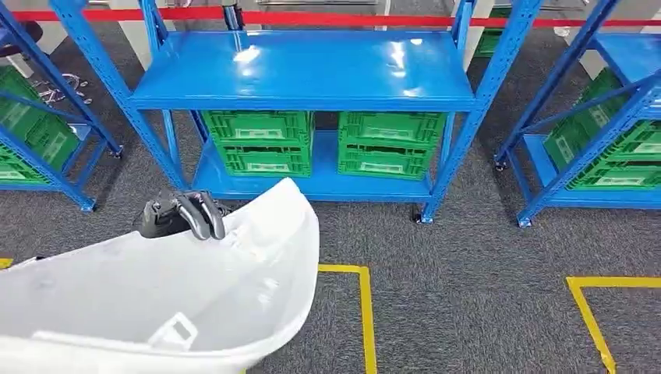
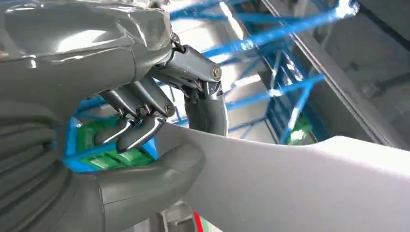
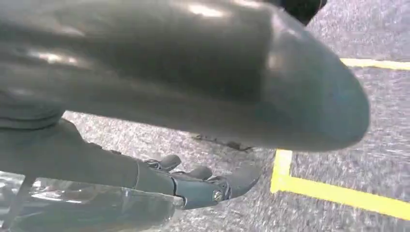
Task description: Take the parts from the cabinet and place them on the table.
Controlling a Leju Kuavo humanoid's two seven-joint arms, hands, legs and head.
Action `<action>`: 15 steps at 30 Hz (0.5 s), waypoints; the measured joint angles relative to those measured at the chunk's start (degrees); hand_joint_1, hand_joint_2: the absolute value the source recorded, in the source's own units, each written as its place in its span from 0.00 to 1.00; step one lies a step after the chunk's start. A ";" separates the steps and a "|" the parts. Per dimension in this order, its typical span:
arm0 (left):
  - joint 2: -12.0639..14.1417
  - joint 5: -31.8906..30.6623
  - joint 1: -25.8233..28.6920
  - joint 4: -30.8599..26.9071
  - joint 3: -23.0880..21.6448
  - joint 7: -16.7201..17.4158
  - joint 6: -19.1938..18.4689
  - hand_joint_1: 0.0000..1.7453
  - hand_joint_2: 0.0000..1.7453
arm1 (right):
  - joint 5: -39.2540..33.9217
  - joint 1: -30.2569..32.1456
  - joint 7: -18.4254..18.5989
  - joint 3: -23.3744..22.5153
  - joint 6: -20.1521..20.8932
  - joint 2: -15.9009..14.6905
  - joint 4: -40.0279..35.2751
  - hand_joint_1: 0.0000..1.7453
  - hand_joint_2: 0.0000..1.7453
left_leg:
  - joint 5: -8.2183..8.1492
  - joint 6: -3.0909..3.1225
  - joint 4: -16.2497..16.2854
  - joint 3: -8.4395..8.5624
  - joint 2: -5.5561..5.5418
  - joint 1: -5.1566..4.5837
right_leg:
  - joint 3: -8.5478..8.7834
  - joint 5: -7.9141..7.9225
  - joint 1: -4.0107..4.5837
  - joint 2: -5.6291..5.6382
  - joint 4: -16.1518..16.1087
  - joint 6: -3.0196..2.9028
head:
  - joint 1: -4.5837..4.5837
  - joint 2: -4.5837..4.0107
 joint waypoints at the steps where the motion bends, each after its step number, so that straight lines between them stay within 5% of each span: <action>1: -0.04 0.00 -0.21 -0.02 -0.26 0.00 -0.04 1.00 1.00 | -0.11 0.01 0.09 -0.02 0.02 -0.07 0.00 0.00 0.00 | 0.43 -0.24 -0.09 0.00 0.24 0.18 | -0.33 0.21 0.15 0.42 0.50 -0.47 | -0.09 0.00; 2: -0.04 -0.02 -0.34 0.00 -0.59 0.00 -0.22 1.00 1.00 | -0.13 0.14 0.09 -0.02 0.11 -0.07 0.00 0.00 0.00 | 0.76 -0.58 -0.02 -0.05 0.67 0.37 | -0.73 0.67 -0.11 0.62 0.45 -1.13 | -0.04 0.00; 3: -0.02 -0.02 -0.47 0.04 -0.76 0.00 -0.35 1.00 1.00 | -0.11 0.12 0.13 -0.02 0.24 -0.02 0.04 0.00 0.00 | -0.41 -1.16 0.42 -0.51 -0.41 0.72 | -1.13 1.34 -0.40 0.75 0.43 -1.75 | 0.00 0.00; 5: -0.02 -0.02 -0.67 0.07 -1.07 0.02 -0.42 1.00 1.00 | 0.22 0.00 0.26 -0.02 0.39 -0.15 0.04 0.00 0.00 | -7.86 -1.98 5.73 -1.64 -3.22 1.06 | -2.56 2.77 -0.37 0.99 0.48 -2.40 | -0.22 0.00; 7: 0.02 -0.02 -0.90 0.18 -1.49 0.00 -0.55 1.00 1.00 | 0.24 -0.02 0.13 -0.02 0.44 -0.15 0.04 0.00 0.00 | -13.24 -2.29 14.44 -3.33 -3.59 1.09 | -4.05 4.24 -0.22 1.45 0.59 -2.47 | -0.15 0.00; 9: 0.04 -0.02 -0.98 0.26 -1.92 0.00 -0.74 1.00 1.00 | 0.26 0.02 0.09 -0.02 0.50 -0.22 0.04 0.00 0.00 | -12.14 -2.11 17.70 -2.31 -3.60 1.09 | -5.80 5.59 -0.08 1.86 0.77 -2.35 | -0.15 0.00; 10: 0.07 -0.02 -1.11 0.26 -2.05 0.00 -0.77 1.00 1.00 | 0.26 0.02 0.07 -0.02 0.50 -0.28 0.04 0.00 0.00 | -10.16 -1.84 15.47 0.00 -3.64 1.07 | -6.58 6.16 0.00 2.07 0.86 -2.24 | -0.17 0.00; 12: 0.07 0.07 -1.53 0.24 -2.29 -0.04 -0.85 1.00 1.00 | 0.39 -0.01 -0.07 -0.02 0.48 -0.37 0.04 0.00 0.00 | -7.69 -0.76 6.07 7.08 -4.10 0.86 | -7.60 7.19 0.17 2.38 0.85 -1.99 | -0.15 0.00; 13: 0.07 0.15 -1.76 0.15 -2.40 -0.07 -0.87 1.00 1.00 | 0.39 -0.08 -0.20 -0.02 0.44 -0.31 0.02 0.00 0.00 | -9.37 0.08 0.54 10.75 -4.72 0.58 | -7.80 7.62 0.01 2.44 0.86 -1.71 | -0.11 0.00; 14: 0.04 0.18 -1.85 0.09 -2.49 -0.13 -1.01 1.00 1.00 | 0.37 -0.04 -0.35 -0.02 0.35 -0.43 0.04 0.00 0.00 | -10.30 0.10 -2.73 12.58 -4.71 0.39 | -7.93 8.17 0.16 2.49 0.80 -1.28 | -0.09 0.00; 15: 0.04 0.24 -1.84 0.09 -2.53 -0.15 -1.03 1.00 1.00 | 0.37 0.03 -0.46 -0.02 0.33 -0.53 0.04 0.00 0.00 | -9.79 0.05 -2.17 12.07 -4.71 -0.03 | -7.94 8.82 -0.21 2.50 0.41 -0.71 | -0.11 0.00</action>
